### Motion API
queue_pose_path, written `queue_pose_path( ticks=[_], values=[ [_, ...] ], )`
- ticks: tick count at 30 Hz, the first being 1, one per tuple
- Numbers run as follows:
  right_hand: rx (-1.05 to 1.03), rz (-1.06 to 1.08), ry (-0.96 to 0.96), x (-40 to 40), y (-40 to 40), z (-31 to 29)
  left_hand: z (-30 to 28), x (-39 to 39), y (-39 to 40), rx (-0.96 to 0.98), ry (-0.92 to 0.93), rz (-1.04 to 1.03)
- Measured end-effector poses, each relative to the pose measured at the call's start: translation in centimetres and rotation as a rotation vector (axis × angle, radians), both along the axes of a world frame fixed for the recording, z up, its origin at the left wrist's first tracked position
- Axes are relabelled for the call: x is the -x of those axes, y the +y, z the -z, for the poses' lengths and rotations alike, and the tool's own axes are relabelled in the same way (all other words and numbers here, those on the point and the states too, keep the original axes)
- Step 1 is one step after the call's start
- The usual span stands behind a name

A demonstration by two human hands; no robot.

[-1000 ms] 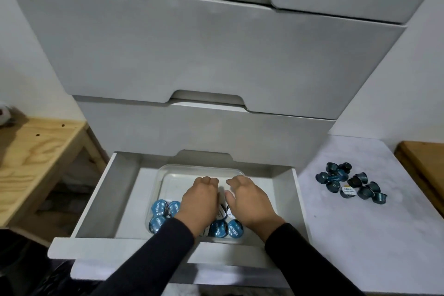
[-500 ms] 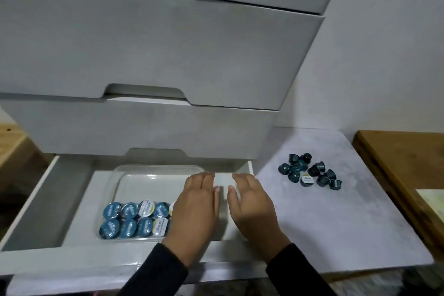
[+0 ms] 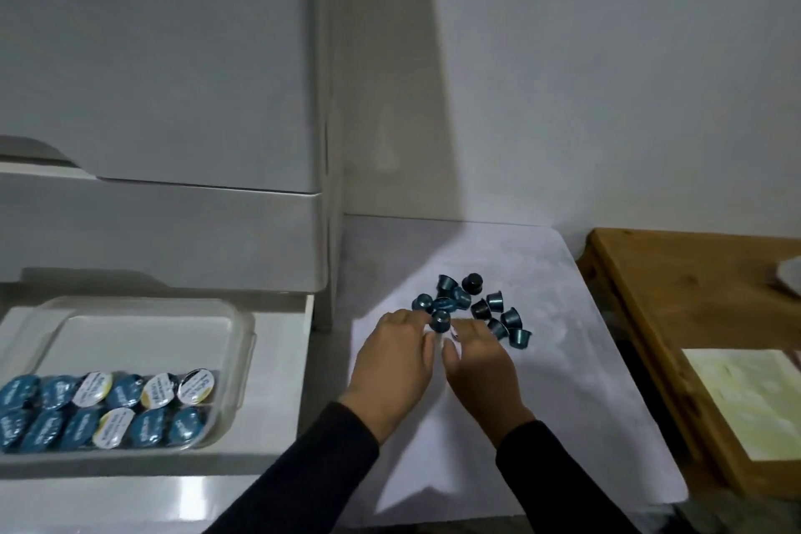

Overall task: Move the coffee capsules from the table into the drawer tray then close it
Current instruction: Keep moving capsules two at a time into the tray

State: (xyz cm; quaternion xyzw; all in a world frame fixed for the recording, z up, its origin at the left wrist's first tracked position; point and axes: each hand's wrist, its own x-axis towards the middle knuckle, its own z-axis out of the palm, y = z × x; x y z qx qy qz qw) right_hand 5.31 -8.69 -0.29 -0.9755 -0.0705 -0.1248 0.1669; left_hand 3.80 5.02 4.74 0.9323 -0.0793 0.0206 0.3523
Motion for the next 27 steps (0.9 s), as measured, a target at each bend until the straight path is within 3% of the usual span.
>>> queue_pose_path(
  ticks=[3,8,16,27],
  values=[
    [-0.073,-0.026,0.102,-1.4,-2.6,2.0,1.9,-2.0,-2.5,-0.016,0.087,-0.031],
    [-0.012,-0.049,0.123,-3.2,-4.6,4.1,4.5,-4.1,-4.7,-0.009,0.194,-0.067],
    [-0.077,-0.122,0.24,-4.8,-5.6,6.1,8.5,-5.8,-7.0,0.035,0.132,-0.191],
    [-0.105,-0.186,0.165,-3.8,-6.9,6.2,10.7,-6.2,-7.3,0.177,0.075,-0.245]
  ],
)
